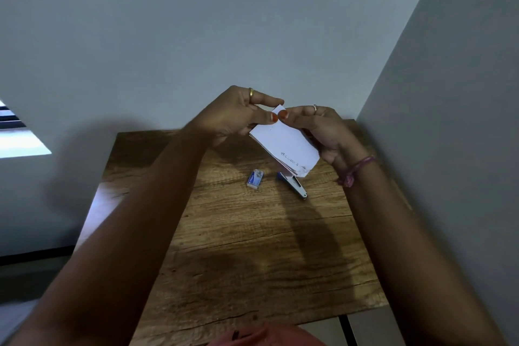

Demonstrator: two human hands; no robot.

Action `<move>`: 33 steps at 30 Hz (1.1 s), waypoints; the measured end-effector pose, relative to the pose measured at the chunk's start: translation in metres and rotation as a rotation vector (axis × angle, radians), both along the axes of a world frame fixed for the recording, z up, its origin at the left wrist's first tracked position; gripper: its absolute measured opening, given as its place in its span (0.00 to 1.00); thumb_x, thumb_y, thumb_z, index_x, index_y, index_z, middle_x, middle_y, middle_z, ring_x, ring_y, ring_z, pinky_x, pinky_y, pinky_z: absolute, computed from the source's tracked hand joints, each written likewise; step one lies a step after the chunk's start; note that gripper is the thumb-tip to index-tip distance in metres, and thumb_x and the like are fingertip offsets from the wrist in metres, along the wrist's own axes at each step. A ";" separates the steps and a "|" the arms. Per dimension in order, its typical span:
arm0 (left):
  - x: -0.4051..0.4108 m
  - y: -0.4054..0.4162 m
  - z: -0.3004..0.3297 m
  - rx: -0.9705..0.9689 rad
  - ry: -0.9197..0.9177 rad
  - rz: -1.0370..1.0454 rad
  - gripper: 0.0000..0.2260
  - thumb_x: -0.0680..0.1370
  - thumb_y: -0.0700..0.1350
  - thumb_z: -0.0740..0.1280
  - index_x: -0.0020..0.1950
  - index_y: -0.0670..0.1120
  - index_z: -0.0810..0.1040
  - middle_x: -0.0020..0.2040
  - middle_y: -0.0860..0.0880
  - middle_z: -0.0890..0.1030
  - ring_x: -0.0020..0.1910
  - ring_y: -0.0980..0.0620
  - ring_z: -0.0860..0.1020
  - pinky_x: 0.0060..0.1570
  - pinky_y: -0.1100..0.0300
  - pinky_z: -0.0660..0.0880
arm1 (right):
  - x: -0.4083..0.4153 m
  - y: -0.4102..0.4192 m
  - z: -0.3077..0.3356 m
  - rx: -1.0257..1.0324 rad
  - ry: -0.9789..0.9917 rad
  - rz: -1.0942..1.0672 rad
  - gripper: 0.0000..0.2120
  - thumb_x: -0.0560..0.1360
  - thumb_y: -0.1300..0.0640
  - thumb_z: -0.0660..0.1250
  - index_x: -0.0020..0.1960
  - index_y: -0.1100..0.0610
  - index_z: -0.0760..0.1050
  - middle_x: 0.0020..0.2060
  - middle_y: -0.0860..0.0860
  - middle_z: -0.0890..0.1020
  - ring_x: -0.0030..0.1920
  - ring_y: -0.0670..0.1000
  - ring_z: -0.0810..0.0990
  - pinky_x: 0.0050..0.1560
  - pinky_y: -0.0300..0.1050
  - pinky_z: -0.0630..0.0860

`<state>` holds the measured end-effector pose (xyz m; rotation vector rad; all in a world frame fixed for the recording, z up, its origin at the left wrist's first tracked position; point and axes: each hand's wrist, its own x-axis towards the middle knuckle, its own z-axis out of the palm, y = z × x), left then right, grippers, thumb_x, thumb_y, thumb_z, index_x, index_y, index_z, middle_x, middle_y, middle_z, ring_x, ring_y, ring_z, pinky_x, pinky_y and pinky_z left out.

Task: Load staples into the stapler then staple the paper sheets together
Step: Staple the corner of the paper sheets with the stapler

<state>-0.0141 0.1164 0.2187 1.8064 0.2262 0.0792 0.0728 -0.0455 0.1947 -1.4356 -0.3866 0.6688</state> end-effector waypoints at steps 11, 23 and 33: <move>0.018 -0.019 -0.002 0.394 -0.065 0.178 0.06 0.78 0.46 0.66 0.45 0.45 0.81 0.52 0.47 0.83 0.47 0.49 0.81 0.42 0.58 0.75 | 0.002 -0.003 -0.002 0.001 0.054 -0.015 0.07 0.72 0.61 0.72 0.49 0.63 0.82 0.40 0.56 0.86 0.39 0.52 0.85 0.38 0.41 0.81; 0.029 -0.024 -0.011 0.433 -0.141 0.245 0.08 0.78 0.47 0.66 0.50 0.44 0.81 0.49 0.47 0.82 0.46 0.51 0.78 0.39 0.63 0.71 | 0.014 -0.020 -0.011 -0.017 0.125 0.048 0.24 0.65 0.59 0.75 0.52 0.74 0.73 0.45 0.60 0.85 0.47 0.57 0.84 0.54 0.53 0.79; 0.031 -0.018 -0.019 0.645 -0.244 0.225 0.09 0.79 0.46 0.64 0.54 0.45 0.81 0.52 0.46 0.83 0.44 0.53 0.78 0.35 0.68 0.68 | 0.008 -0.029 -0.026 -0.089 0.124 -0.007 0.08 0.71 0.62 0.72 0.43 0.68 0.78 0.39 0.54 0.86 0.38 0.46 0.84 0.32 0.33 0.78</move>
